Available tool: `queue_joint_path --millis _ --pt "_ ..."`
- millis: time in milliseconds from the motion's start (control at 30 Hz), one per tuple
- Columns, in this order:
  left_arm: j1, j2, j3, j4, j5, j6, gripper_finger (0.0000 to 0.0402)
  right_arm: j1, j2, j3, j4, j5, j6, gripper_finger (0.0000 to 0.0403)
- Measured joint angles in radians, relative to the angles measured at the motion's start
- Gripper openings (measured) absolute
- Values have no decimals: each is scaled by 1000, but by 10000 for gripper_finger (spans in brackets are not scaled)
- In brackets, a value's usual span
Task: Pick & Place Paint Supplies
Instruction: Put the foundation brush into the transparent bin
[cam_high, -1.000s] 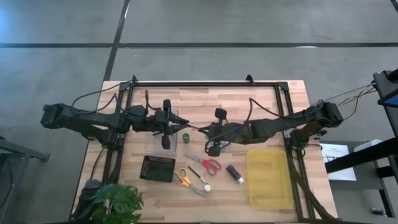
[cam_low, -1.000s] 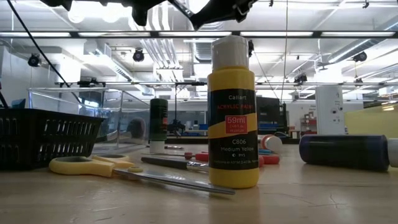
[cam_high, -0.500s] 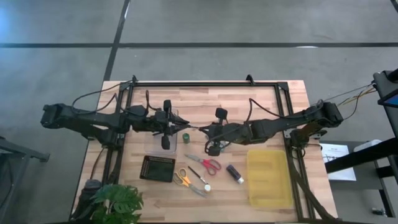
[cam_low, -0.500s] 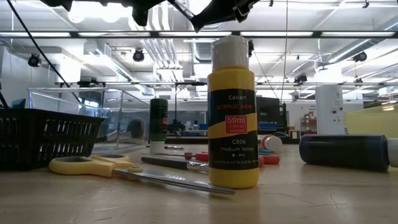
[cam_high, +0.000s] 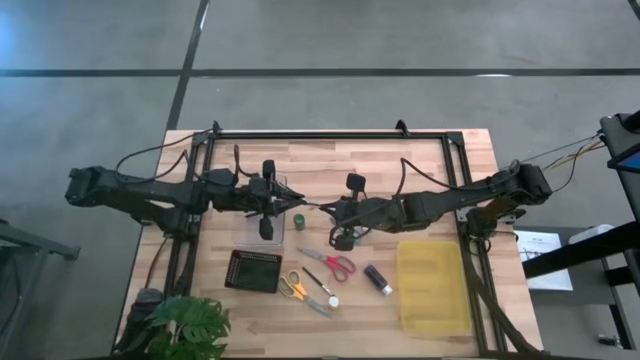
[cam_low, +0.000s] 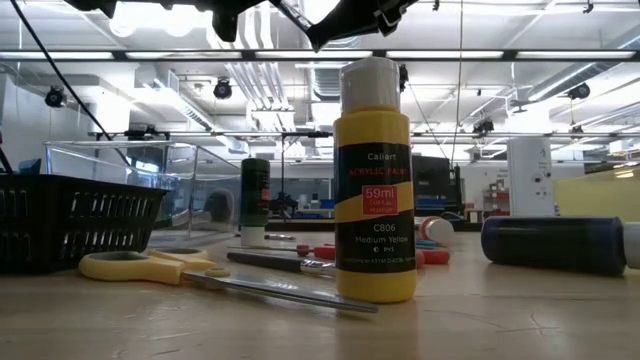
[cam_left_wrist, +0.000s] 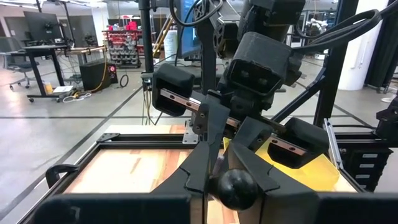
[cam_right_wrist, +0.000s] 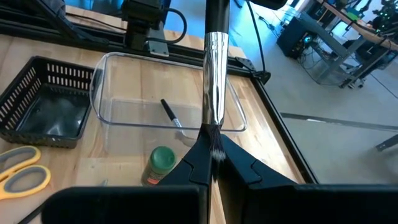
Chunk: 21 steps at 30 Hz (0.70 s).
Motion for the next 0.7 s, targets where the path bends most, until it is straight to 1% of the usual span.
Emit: queue_joint_path --millis 200,300,400,567,700 --pt "0 -2 0 0 0 0 46 0 0 0 1 -1 26 10" --pt "0 -8 0 -6 0 0 46 0 0 0 2 -4 34 30" --pt "0 -16 0 -15 1 0 46 -1 -1 0 0 -4 50 75" --pt "0 -27 0 -42 -1 0 46 -1 -1 0 -3 0 50 171" --pt "0 -53 0 -110 -71 0 46 0 -9 -1 -14 25 52 237"
